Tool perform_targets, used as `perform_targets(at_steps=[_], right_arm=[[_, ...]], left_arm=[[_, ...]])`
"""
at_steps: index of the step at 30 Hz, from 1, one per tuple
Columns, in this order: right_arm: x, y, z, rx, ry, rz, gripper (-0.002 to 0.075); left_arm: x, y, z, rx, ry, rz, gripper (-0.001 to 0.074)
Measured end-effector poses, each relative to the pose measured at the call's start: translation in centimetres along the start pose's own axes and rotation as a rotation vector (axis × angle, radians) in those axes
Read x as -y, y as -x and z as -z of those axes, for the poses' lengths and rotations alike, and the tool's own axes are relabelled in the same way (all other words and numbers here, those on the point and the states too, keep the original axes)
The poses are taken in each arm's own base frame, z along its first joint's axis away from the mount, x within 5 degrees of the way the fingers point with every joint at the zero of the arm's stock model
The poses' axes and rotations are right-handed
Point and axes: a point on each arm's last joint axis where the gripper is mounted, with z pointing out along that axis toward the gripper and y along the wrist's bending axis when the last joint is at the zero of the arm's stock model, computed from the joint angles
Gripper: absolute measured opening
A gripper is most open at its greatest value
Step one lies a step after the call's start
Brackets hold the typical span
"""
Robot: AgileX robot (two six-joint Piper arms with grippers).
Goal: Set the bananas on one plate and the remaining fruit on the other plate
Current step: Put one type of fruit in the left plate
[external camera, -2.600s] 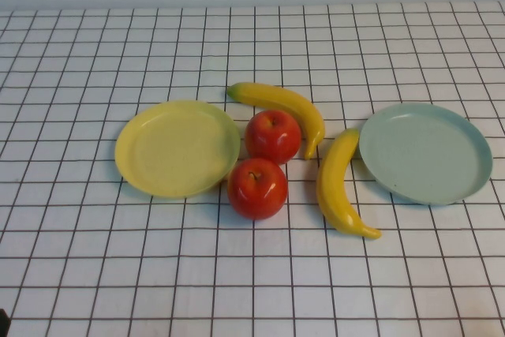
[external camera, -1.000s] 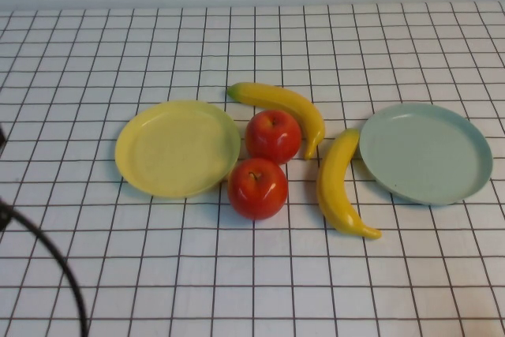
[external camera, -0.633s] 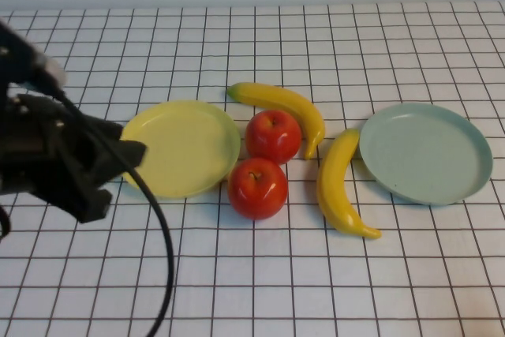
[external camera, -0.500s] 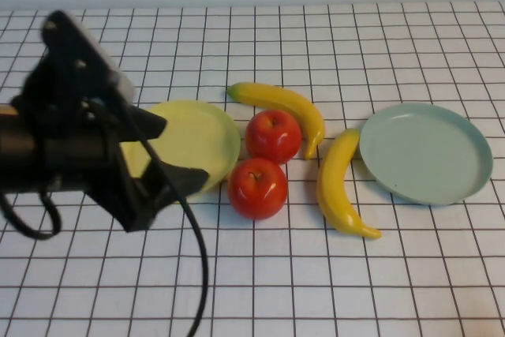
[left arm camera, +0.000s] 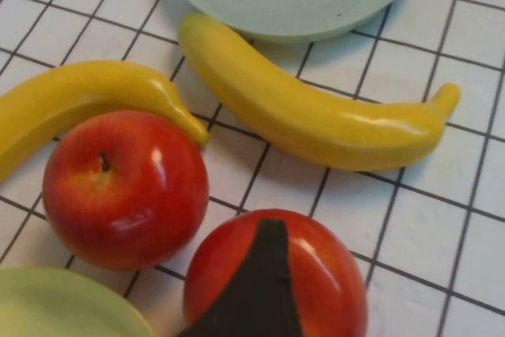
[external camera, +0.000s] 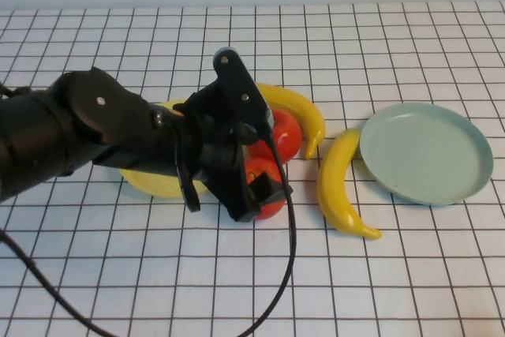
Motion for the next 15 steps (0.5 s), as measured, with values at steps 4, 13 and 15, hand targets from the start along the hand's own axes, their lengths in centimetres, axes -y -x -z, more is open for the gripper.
perform_targets(at_steps=[4, 13, 15], right_arm=[[0.0, 0.0, 0.0, 0.0, 0.0, 0.0, -0.0016], [0.0, 0.0, 0.0, 0.0, 0.0, 0.0, -0.0016], [0.0, 0.0, 0.0, 0.0, 0.0, 0.0, -0.0016]], left_arm=[[-0.9, -0.5, -1.8, -0.021, 0.025, 0.015, 0.0668], [-1.7, -1.6, -3.7, -0.061, 0.07, 0.01, 0.0668], [-1.7, -1.9, -4.0, -0.072, 0.068, 0.009, 0.0668]])
